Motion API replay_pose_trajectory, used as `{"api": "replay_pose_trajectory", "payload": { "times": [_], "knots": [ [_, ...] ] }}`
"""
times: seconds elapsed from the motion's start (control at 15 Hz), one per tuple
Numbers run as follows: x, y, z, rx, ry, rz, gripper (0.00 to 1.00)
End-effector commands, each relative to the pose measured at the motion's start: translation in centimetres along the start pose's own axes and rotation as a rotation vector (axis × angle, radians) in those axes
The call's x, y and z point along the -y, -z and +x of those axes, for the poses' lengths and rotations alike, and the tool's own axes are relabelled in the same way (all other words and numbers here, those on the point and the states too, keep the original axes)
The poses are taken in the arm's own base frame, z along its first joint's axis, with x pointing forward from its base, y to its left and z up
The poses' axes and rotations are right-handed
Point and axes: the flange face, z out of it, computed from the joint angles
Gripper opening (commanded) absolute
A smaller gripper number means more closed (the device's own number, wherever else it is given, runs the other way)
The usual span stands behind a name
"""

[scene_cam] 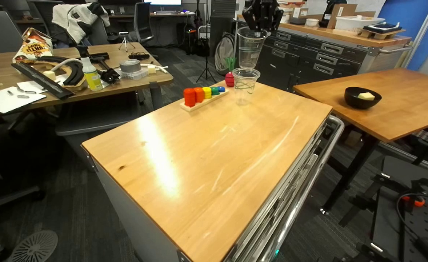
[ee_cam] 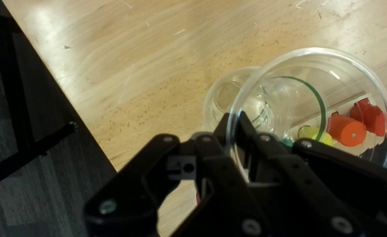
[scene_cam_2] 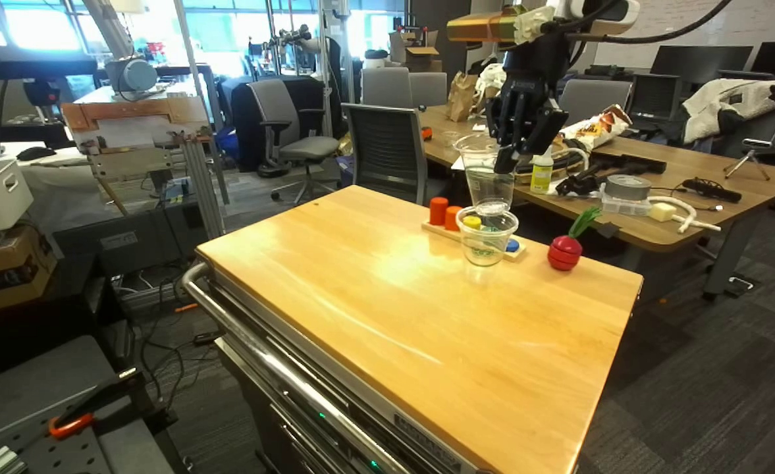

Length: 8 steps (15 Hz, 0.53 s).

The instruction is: Pick up the two cups and stack them with the third cup

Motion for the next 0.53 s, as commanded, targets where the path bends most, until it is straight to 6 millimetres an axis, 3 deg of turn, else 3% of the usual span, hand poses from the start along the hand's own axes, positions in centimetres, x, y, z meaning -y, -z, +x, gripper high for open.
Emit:
{"api": "replay_pose_trajectory", "payload": {
  "times": [0.0, 0.13, 0.2, 0.27, 0.47],
  "knots": [
    [0.1, 0.6, 0.6, 0.003, 0.029, 0.032, 0.02],
    [0.0, 0.2, 0.6, 0.005, 0.036, 0.032, 0.02],
    [0.0, 0.0, 0.6, 0.009, 0.042, 0.032, 0.10],
    [-0.1, -0.2, 0.6, 0.014, 0.050, 0.032, 0.33],
    [0.1, -0.3, 0.4, 0.015, 0.074, 0.042, 0.42]
  ]
}}
